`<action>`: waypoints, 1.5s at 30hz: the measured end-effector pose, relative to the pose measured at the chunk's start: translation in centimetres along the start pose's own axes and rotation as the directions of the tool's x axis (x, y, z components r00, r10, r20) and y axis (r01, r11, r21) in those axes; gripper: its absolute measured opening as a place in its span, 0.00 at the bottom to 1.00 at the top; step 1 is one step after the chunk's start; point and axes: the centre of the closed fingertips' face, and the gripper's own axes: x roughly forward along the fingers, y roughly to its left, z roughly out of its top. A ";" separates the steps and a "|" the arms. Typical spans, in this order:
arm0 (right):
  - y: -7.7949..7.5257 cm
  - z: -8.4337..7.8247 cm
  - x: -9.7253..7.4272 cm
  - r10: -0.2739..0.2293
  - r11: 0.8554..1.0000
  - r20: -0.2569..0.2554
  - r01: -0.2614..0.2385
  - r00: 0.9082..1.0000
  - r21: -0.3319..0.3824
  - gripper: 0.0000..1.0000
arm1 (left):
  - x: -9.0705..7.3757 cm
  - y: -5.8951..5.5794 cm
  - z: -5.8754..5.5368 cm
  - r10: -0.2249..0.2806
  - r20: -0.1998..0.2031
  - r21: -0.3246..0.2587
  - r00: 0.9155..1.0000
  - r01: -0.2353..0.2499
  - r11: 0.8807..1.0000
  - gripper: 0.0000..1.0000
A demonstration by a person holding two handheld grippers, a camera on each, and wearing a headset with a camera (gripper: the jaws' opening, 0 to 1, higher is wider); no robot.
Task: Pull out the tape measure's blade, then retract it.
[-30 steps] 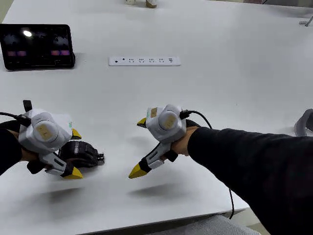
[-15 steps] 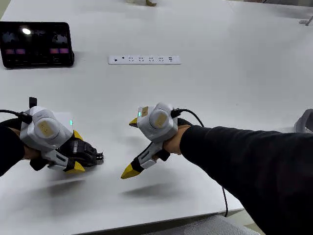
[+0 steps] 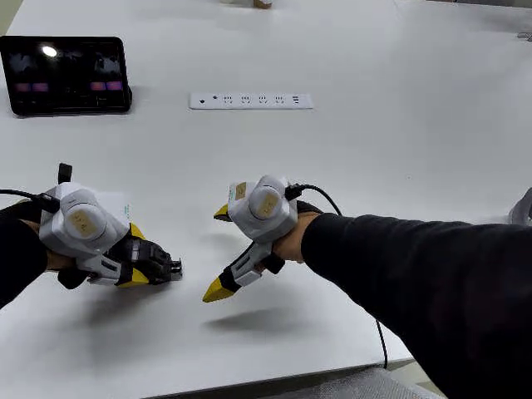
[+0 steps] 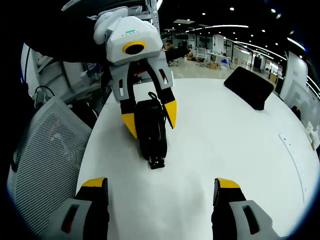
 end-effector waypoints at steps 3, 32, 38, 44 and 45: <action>0.1 0.1 0.6 0.006 1.000 -0.001 -0.006 1.000 -0.002 0.83 | 0.0 0.0 0.0 -0.002 -0.002 -0.006 1.000 0.002 1.000 0.32; -0.7 0.9 4.7 -0.057 0.992 -0.039 0.053 0.998 -0.113 0.19 | 0.1 0.1 -0.1 0.025 0.004 -0.020 1.000 -0.025 0.999 0.32; 0.3 1.4 5.4 -0.002 0.994 -0.023 0.000 1.000 -0.113 0.16 | 0.1 0.2 -0.1 0.025 0.007 -0.021 1.000 -0.025 0.999 0.32; 0.7 1.2 5.4 0.016 0.991 -0.027 -0.019 1.000 -0.134 0.13 | 0.2 0.3 -0.2 0.024 0.011 -0.020 1.000 -0.024 1.000 0.32; 0.7 1.2 5.5 0.019 0.990 -0.026 -0.022 0.999 -0.140 0.13 | 0.2 0.3 -0.2 0.025 0.011 -0.019 1.000 -0.024 1.000 0.32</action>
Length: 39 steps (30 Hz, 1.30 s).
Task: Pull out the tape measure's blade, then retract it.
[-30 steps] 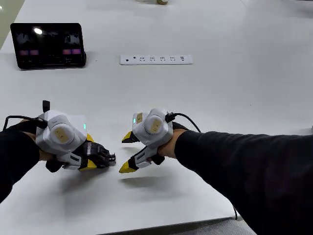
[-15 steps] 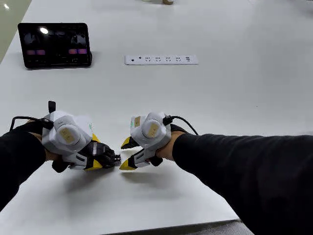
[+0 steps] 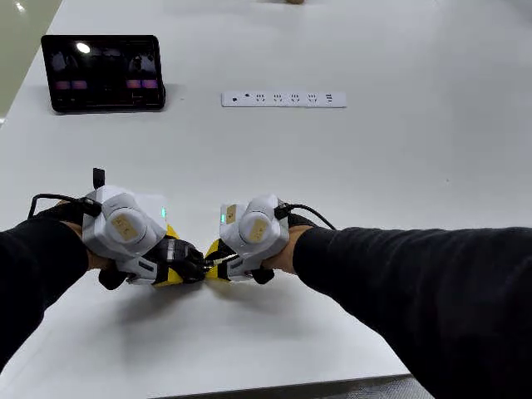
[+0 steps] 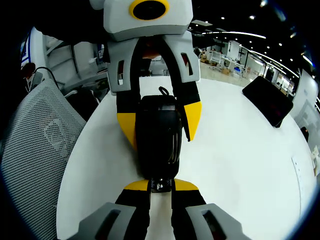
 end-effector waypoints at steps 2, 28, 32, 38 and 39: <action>-0.1 -0.1 0.0 0.003 1.000 -0.009 -0.003 1.000 0.011 0.12 | 0.0 0.0 0.0 0.000 0.002 -0.001 1.000 0.000 1.000 0.32; -0.1 -0.4 -0.1 0.027 0.999 -0.004 -0.027 1.000 0.034 0.10 | -0.2 -0.3 0.0 -0.003 -0.001 -0.003 1.000 0.003 1.000 0.31; -0.2 -0.5 -0.2 0.029 0.999 -0.005 -0.029 1.000 0.041 0.10 | -0.3 -0.4 0.0 -0.004 0.001 -0.001 1.000 0.004 1.000 0.31; -0.1 -0.7 -0.3 0.032 0.998 -0.008 -0.031 0.999 0.049 0.10 | -0.3 -0.4 0.0 -0.004 -0.001 -0.001 1.000 0.004 1.000 0.31; -0.1 -0.8 -0.3 0.031 0.998 -0.009 -0.031 0.999 0.050 0.10 | -0.3 -0.3 0.0 -0.004 -0.001 -0.002 1.000 0.004 1.000 0.31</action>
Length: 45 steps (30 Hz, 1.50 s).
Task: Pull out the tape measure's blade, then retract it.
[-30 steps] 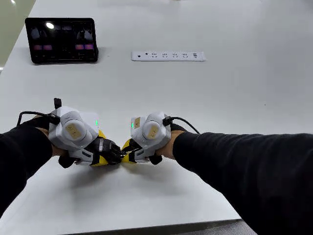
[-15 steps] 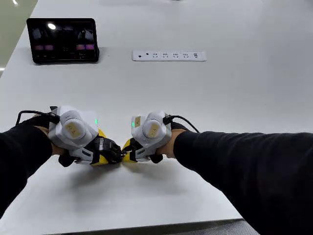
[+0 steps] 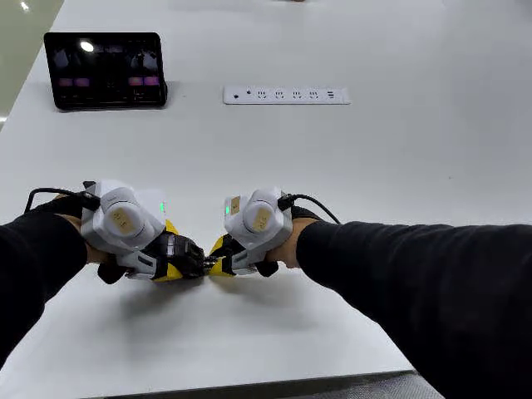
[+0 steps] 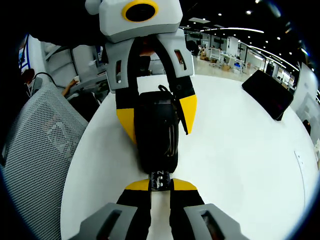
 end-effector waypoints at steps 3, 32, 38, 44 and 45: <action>0.0 -0.1 -0.1 0.000 1.000 0.000 0.000 1.000 0.003 0.10 | 0.0 0.0 0.0 0.000 0.000 0.001 1.000 0.000 1.000 0.31; -0.2 -1.2 -1.3 -0.005 1.000 -0.011 0.005 1.000 0.020 0.10 | 0.0 0.0 0.0 0.007 0.004 -0.009 1.000 -0.007 1.000 0.31; -0.1 -1.4 -1.5 -0.006 1.000 -0.014 0.006 1.000 0.021 0.10 | 0.0 0.0 0.0 0.010 0.003 -0.008 1.000 -0.010 1.000 0.31; -0.1 -1.8 -1.8 -0.010 1.000 -0.019 0.011 1.000 0.025 0.10 | 0.0 0.0 0.0 0.011 0.003 -0.007 1.000 -0.011 1.000 0.31; -0.1 -1.8 -1.8 -0.011 1.000 -0.019 0.012 1.000 0.026 0.10 | 0.0 0.0 0.0 0.012 0.003 -0.007 1.000 -0.011 1.000 0.31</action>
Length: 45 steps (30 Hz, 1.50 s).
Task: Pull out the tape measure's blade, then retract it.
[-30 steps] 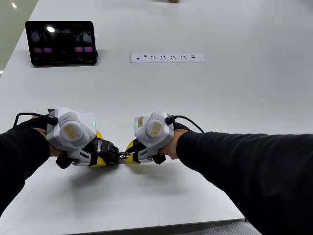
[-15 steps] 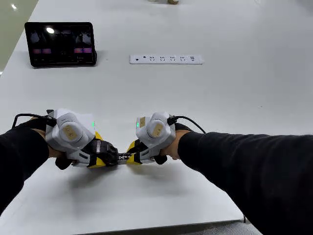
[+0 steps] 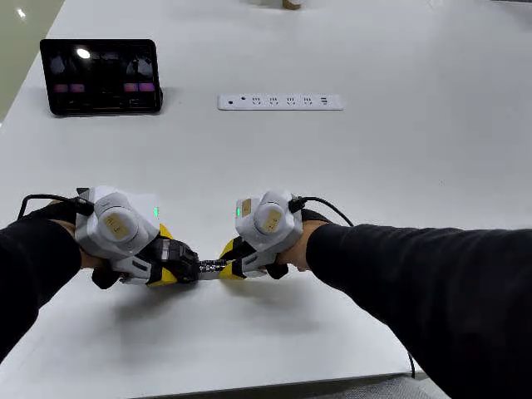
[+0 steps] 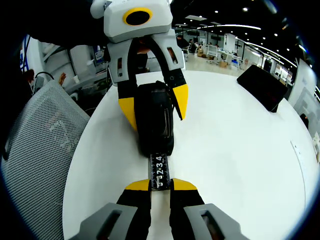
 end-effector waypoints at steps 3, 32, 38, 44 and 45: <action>0.0 -0.1 -0.1 -0.001 1.000 0.000 0.001 1.000 0.003 0.10 | 0.0 0.0 0.0 0.001 0.001 0.000 1.000 -0.001 1.000 0.31; 0.0 -1.7 -1.4 -0.004 1.000 -0.024 0.004 1.000 -0.001 0.10 | 0.0 0.0 0.1 0.002 0.001 0.004 1.000 -0.002 1.000 0.31; 0.0 -2.1 -1.6 -0.006 1.000 -0.029 0.006 1.000 0.004 0.10 | -0.1 -0.1 0.2 0.002 0.002 0.004 1.000 -0.002 1.000 0.31; 0.0 -2.5 -1.9 -0.007 1.000 -0.037 0.007 0.999 0.001 0.10 | -0.2 -0.1 0.2 0.004 0.002 0.006 1.000 -0.004 1.000 0.31; -0.1 -2.6 -1.9 -0.006 1.000 -0.038 0.006 0.999 0.001 0.10 | -0.2 -0.2 0.2 0.005 0.002 0.007 1.000 -0.005 1.000 0.31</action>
